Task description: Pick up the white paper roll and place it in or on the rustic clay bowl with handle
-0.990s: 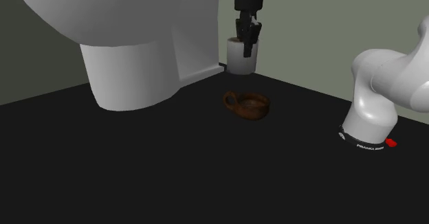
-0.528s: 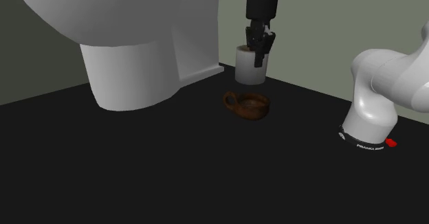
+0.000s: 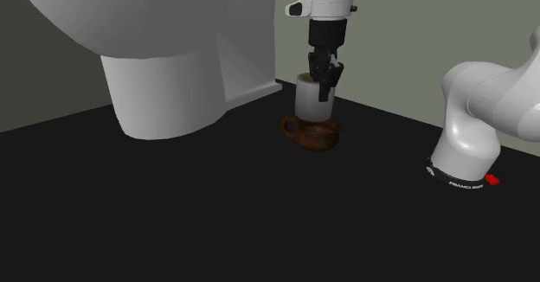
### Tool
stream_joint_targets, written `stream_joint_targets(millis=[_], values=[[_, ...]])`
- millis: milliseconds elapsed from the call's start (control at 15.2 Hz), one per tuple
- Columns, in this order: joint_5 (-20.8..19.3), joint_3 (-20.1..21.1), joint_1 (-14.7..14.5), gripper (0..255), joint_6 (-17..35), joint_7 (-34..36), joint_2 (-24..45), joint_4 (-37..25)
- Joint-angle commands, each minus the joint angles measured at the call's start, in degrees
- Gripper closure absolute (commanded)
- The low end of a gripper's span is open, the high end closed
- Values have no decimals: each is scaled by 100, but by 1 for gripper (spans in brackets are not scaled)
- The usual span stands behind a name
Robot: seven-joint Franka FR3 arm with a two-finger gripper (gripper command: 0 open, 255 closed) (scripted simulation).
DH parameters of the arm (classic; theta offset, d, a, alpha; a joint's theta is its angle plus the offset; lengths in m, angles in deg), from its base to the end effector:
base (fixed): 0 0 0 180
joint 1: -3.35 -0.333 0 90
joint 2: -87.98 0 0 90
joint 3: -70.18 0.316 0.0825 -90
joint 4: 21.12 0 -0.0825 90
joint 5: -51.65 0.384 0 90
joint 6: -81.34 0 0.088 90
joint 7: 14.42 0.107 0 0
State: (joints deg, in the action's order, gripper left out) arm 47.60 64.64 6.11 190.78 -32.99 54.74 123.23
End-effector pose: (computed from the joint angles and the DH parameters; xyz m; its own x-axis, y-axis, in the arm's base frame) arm 0.3643 -0.0598 0.4706 0.9753 0.2184 -0.0333 0.2186 -0.9758 0.0025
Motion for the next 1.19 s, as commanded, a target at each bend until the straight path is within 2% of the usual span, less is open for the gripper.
stream_joint_targets(millis=[0, 198, 726, 792, 1122], values=[[-3, -6, -1, 255, 162, 4, 59, 95], [-12, -18, 2, 255, 411, 7, 124, 279], [-12, -18, 2, 255, 411, 7, 124, 279], [-13, -18, 2, 0, 408, 7, 123, 278], [-12, -18, 2, 0, 410, 7, 124, 278]])
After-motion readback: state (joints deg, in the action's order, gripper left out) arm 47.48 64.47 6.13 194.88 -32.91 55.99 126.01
